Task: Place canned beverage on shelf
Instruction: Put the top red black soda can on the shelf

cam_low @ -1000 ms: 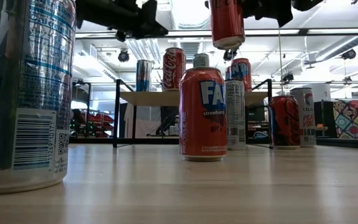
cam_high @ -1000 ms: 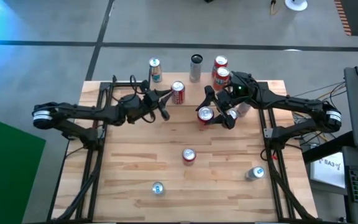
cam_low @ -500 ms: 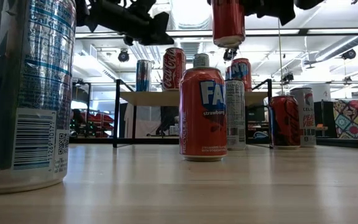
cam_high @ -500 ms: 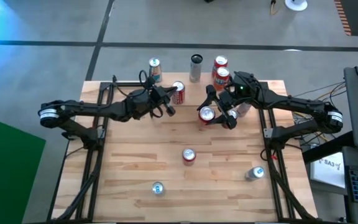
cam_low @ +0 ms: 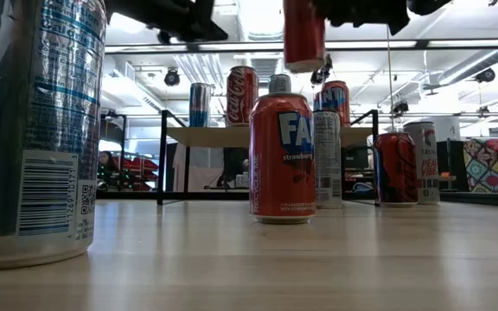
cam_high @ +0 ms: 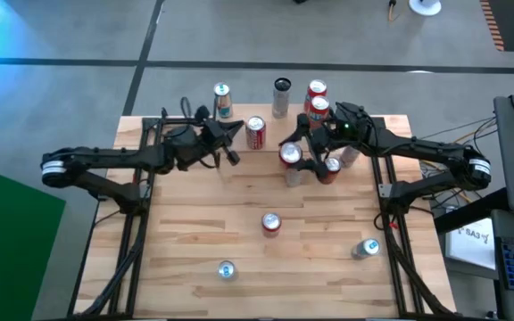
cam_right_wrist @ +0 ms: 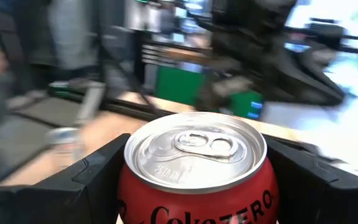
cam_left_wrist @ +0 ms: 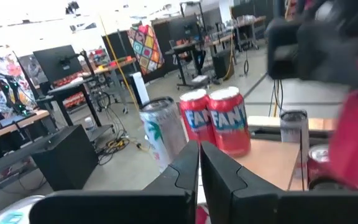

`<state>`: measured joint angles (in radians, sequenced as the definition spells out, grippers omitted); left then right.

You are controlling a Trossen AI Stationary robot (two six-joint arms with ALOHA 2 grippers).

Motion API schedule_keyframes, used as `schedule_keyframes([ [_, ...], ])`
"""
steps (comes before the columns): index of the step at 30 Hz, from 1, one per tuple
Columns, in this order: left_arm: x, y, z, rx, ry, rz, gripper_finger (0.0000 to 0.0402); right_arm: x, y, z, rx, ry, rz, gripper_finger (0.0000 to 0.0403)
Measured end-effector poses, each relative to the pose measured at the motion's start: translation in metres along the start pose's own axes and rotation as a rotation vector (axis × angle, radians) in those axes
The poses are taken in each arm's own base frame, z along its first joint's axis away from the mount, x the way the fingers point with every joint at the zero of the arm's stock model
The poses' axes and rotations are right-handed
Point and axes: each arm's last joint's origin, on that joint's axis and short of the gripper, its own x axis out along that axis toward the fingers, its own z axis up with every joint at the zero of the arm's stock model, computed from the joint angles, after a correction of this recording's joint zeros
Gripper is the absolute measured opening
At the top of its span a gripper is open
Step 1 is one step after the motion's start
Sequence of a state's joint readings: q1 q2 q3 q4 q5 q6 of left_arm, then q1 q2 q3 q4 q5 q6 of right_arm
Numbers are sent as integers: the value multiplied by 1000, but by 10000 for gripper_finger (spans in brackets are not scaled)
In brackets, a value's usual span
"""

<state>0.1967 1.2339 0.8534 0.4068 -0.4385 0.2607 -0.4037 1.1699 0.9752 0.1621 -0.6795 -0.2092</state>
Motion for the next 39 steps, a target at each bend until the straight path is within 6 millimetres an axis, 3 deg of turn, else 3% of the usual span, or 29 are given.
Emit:
schedule_keyframes([
  [7,-18,12,12,-36,-53,10,0,6,-14,-5,31,21,-279,295],
  [14,-29,18,14,-47,-74,16,0,9,-15,-18,72,-9,-327,295],
  [23,-44,25,14,-70,-100,22,0,6,-19,-27,103,-5,-525,295],
  [33,-46,26,14,-77,-106,24,0,5,-19,-38,171,-14,-664,295],
  [39,-46,26,14,-77,-106,24,0,15,-24,-49,206,-30,-684,295],
])
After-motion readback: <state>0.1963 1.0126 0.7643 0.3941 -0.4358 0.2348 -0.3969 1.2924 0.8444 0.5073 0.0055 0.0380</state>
